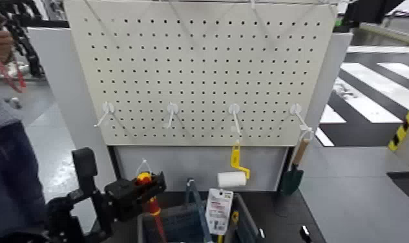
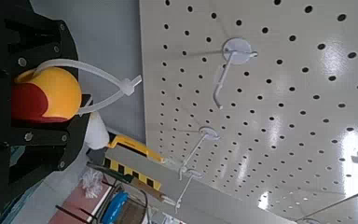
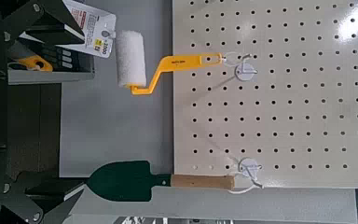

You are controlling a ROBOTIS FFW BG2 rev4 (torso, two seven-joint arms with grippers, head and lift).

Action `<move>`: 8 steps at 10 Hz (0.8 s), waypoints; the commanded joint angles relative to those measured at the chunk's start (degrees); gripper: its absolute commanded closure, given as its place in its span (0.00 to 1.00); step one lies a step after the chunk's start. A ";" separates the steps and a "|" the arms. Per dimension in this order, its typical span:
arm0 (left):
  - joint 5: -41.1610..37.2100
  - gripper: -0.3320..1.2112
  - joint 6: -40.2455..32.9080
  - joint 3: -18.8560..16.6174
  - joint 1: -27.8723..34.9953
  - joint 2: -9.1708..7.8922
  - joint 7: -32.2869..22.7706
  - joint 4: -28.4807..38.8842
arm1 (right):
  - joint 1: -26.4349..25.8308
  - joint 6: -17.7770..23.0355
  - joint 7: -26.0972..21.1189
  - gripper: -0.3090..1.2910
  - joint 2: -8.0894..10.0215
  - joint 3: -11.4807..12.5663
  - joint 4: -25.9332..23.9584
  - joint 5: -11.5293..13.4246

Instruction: Put the red screwdriver into the crate.

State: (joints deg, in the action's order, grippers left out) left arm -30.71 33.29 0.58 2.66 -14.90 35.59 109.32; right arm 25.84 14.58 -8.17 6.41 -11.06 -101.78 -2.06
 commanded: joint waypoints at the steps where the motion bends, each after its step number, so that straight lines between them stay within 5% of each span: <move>1: -2.25 0.99 -1.64 1.18 0.06 0.31 1.32 -4.55 | 0.00 0.09 0.00 0.31 0.00 -0.10 -0.09 -0.05; 8: -6.21 0.99 -4.63 5.84 -1.96 0.58 3.34 -14.84 | -0.09 0.36 0.00 0.31 -0.09 -0.10 0.09 -0.32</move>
State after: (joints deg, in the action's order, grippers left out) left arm -36.59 28.74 6.02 0.92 -14.29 38.95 95.02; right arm 25.75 14.93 -8.17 6.34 -11.16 -101.74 -2.35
